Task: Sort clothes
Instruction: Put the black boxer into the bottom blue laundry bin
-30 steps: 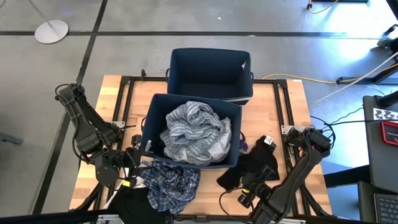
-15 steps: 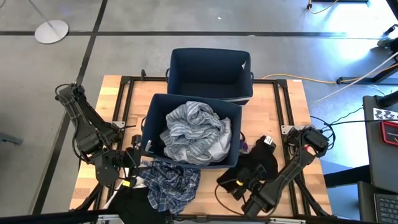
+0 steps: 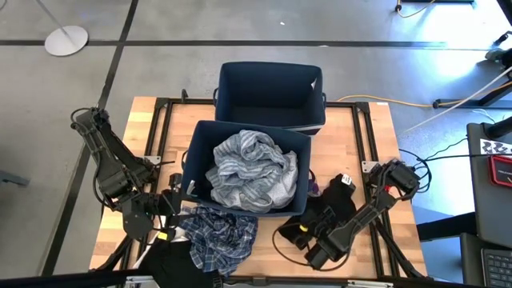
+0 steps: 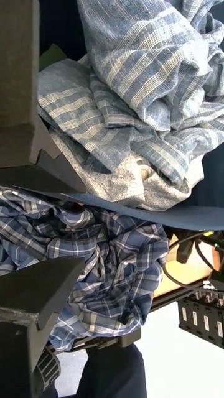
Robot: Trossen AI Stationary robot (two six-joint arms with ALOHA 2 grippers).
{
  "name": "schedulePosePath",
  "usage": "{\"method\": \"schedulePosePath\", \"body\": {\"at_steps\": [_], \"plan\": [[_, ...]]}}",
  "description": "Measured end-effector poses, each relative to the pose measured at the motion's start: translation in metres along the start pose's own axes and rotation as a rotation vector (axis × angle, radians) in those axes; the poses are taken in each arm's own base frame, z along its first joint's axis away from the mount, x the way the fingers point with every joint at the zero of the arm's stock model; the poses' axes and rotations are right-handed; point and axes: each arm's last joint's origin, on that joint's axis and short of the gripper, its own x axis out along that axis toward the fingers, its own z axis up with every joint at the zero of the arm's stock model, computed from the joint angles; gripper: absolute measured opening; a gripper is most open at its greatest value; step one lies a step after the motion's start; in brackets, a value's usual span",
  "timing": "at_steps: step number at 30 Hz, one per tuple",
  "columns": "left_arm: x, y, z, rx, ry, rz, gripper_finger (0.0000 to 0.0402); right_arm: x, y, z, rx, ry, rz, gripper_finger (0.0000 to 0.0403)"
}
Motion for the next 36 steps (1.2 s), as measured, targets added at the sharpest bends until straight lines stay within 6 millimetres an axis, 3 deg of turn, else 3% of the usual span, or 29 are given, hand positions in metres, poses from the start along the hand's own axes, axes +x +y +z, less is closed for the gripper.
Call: {"method": "schedulePosePath", "body": {"at_steps": [7,13,19,24,36], "plan": [[0.000,0.000,0.000,0.000,0.000,0.000,0.0166,-0.010,0.004,0.001,-0.074,0.011,-0.004,0.0015],[0.000,0.000,0.000,0.000,0.000,0.000,0.0166,-0.047,0.013,0.012,-0.141,-0.040,-0.051,0.0032],[0.000,0.000,0.000,0.000,0.000,0.000,0.0166,-0.094,0.022,0.030,-0.185,-0.059,-0.056,0.0011],[0.000,0.000,0.000,0.000,0.000,0.000,0.0166,-0.131,0.028,0.045,-0.206,-0.076,-0.014,0.0017],[0.000,0.000,0.000,0.000,0.000,0.000,0.0166,-0.179,0.035,0.069,-0.239,-0.022,0.118,0.0019]]}}
